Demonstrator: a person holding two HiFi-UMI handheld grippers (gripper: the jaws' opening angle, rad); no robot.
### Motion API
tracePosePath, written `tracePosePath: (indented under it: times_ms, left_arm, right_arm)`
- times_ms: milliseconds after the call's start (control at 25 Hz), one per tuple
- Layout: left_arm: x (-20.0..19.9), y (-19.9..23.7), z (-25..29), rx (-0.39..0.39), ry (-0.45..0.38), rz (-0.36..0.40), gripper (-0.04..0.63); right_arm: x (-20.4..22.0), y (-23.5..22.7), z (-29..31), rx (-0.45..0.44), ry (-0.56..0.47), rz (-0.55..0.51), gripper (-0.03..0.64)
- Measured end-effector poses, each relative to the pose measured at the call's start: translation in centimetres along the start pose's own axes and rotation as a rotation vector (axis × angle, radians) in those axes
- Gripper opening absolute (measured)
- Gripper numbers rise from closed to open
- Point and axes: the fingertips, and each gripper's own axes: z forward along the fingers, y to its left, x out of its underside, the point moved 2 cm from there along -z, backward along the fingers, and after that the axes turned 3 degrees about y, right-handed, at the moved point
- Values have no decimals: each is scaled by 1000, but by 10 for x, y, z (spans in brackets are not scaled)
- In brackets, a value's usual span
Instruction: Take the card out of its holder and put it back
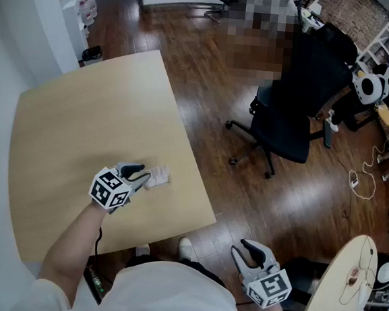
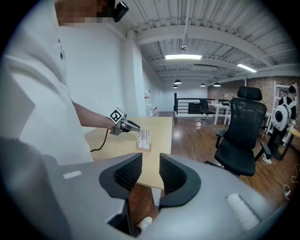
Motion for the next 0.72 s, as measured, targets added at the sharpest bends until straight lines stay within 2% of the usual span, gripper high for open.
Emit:
tracePosePath:
  times_ms: [240,400,560,720]
  left_arm:
    - [11,15,17,78,27,44,117]
    - [12,13,22,134,22,73,31]
    - [9,10,21,185,16,97,18]
    - [5,12,21,196,7,119,16]
  right_arm:
    - [8,21,-1,85,18,36,121]
    - [14,33,-10,152,26,70,121]
    - [19,41,-19,205,30,97,121]
    - [26,48,-20,231,24,115,121]
